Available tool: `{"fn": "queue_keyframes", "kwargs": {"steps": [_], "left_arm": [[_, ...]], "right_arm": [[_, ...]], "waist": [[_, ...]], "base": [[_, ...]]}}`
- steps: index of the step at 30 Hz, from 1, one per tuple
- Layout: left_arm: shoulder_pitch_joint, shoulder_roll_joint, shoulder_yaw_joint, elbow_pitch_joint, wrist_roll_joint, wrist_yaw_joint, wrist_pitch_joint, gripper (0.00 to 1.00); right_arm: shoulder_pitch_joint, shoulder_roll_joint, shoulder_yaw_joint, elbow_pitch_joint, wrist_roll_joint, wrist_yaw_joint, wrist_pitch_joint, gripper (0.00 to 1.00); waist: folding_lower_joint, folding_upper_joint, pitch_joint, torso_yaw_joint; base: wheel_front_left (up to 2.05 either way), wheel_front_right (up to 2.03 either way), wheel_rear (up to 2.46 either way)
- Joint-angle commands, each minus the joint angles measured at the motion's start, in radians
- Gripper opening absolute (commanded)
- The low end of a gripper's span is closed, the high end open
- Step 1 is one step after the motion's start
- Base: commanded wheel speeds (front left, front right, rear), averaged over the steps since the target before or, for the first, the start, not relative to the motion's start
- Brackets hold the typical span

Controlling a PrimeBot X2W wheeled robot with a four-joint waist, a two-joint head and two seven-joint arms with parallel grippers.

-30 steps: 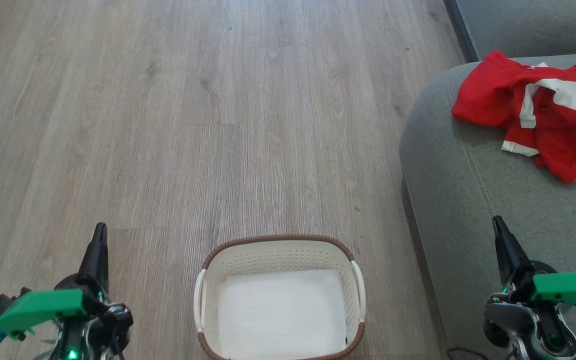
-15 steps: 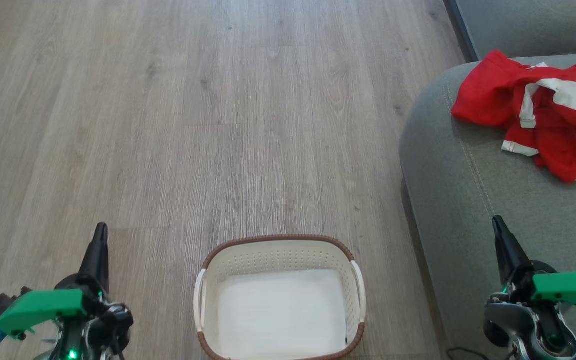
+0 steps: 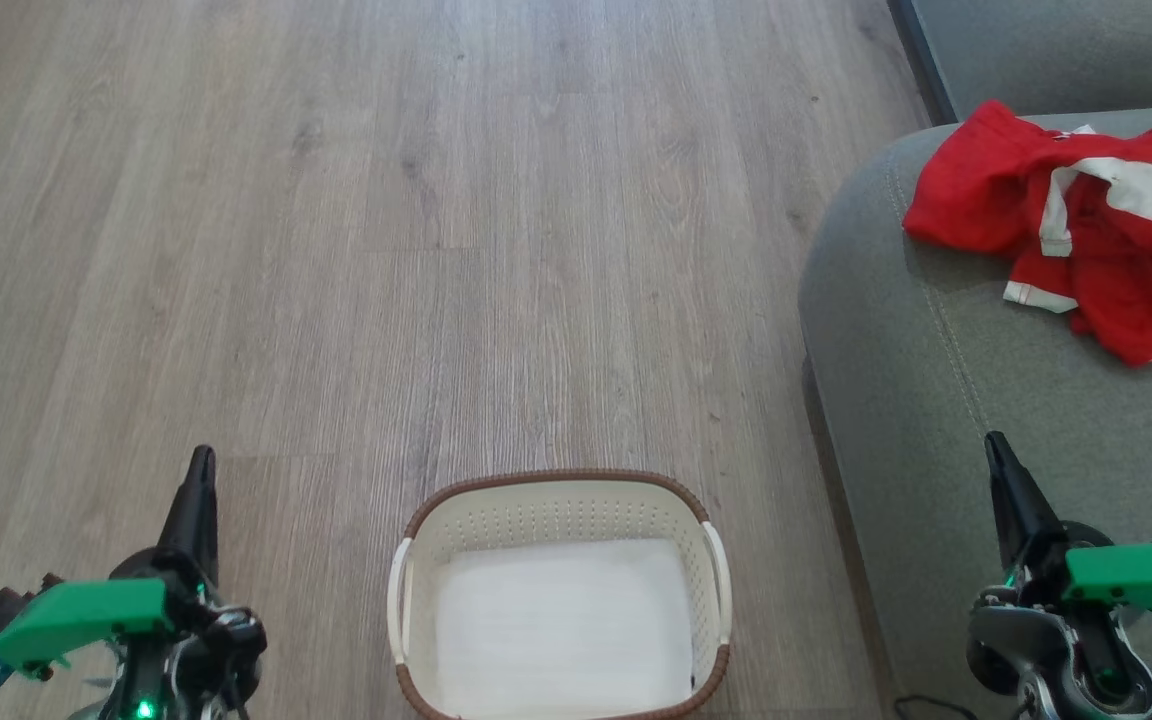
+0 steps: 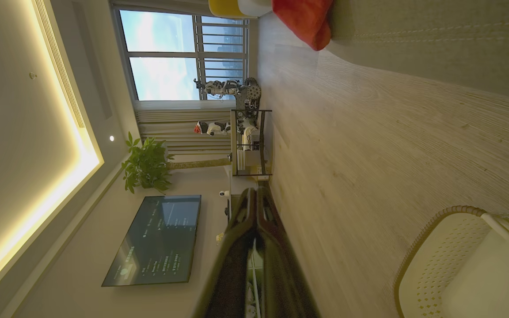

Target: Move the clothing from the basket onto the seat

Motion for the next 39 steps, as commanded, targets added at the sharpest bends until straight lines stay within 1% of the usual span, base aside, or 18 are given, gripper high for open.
{"fn": "queue_keyframes", "kwargs": {"steps": [1,39], "left_arm": [[-0.049,0.006,0.034,-0.027,0.001,-0.007,0.003,0.0],[-0.05,0.003,0.038,-0.027,0.004,-0.007,0.006,0.0]], "right_arm": [[-0.05,-0.01,0.017,-0.038,0.006,0.0,0.005,0.0],[-0.05,-0.01,0.017,-0.038,0.006,0.0,0.004,0.0]], "waist": [[0.0,0.0,0.0,0.0],[0.0,0.0,0.0,0.0]], "base": [[0.0,0.0,0.0],[0.0,0.0,0.0]]}}
